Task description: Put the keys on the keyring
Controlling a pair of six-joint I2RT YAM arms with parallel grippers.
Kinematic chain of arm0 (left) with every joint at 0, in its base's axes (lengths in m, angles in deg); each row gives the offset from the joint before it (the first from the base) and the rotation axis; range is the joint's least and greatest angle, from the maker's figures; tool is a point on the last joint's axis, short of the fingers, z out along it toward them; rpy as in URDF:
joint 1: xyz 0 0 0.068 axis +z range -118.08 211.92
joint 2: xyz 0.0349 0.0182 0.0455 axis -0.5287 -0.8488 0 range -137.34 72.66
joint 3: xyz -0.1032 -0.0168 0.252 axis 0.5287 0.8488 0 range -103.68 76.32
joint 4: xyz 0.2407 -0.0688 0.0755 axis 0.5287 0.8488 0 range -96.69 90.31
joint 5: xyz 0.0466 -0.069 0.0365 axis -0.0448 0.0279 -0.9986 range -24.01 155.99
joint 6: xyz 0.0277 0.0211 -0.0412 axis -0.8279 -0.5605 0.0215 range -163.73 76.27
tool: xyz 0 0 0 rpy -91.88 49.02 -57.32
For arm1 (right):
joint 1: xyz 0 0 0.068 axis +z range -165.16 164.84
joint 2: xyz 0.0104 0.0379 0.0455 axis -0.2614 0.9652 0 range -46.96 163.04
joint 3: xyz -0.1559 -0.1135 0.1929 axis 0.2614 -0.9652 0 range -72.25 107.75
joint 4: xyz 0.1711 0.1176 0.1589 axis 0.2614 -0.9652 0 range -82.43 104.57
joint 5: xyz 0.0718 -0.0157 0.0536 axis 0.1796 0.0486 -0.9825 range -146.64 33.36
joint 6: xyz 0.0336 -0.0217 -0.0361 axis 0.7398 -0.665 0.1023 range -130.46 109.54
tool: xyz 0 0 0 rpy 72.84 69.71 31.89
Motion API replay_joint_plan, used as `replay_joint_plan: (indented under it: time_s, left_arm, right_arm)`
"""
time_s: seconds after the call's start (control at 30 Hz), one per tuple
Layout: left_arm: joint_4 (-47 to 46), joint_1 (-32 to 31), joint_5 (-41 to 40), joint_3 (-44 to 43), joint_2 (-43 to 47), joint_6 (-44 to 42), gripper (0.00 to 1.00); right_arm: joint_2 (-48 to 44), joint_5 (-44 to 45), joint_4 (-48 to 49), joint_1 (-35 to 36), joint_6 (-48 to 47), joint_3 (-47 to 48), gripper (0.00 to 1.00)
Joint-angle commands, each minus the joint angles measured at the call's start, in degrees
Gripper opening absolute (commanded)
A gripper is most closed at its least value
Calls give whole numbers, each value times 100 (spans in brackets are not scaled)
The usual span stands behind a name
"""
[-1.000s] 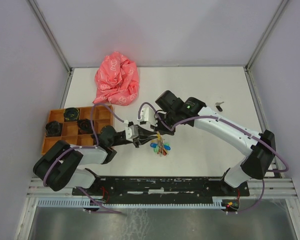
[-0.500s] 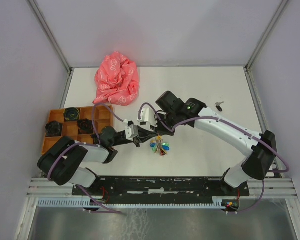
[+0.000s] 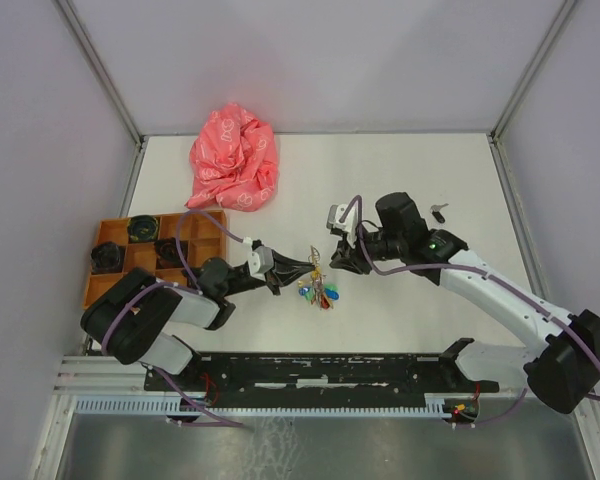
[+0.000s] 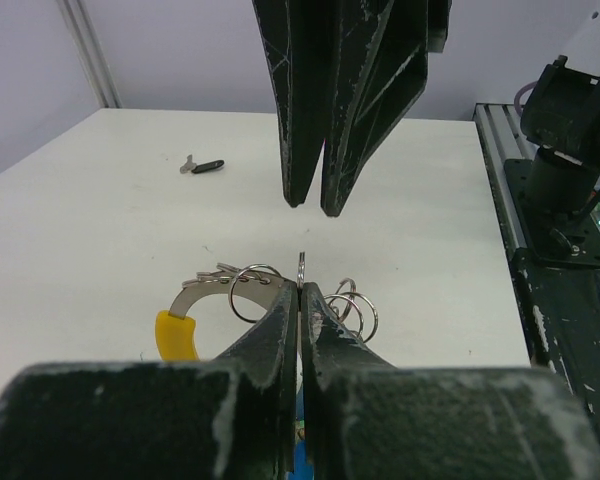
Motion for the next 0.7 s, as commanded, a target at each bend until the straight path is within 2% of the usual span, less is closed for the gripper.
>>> replay_joint_plan:
  time_s: [0.0,0.17,0.67]
  left_arm:
    - [-1326,-15,-168,-1,46,282,3]
    - [-1329,-16,-190,-32,112,330,3]
    - [-1330,-19,-161,-60,250,374,3]
  right_arm:
    - [-159,-685,1613,-100,526,-470,28]
    - [-82,-1043,2260,-127,777,-809,28]
    - [176,-1103,2591,-145,839,-1011,25]
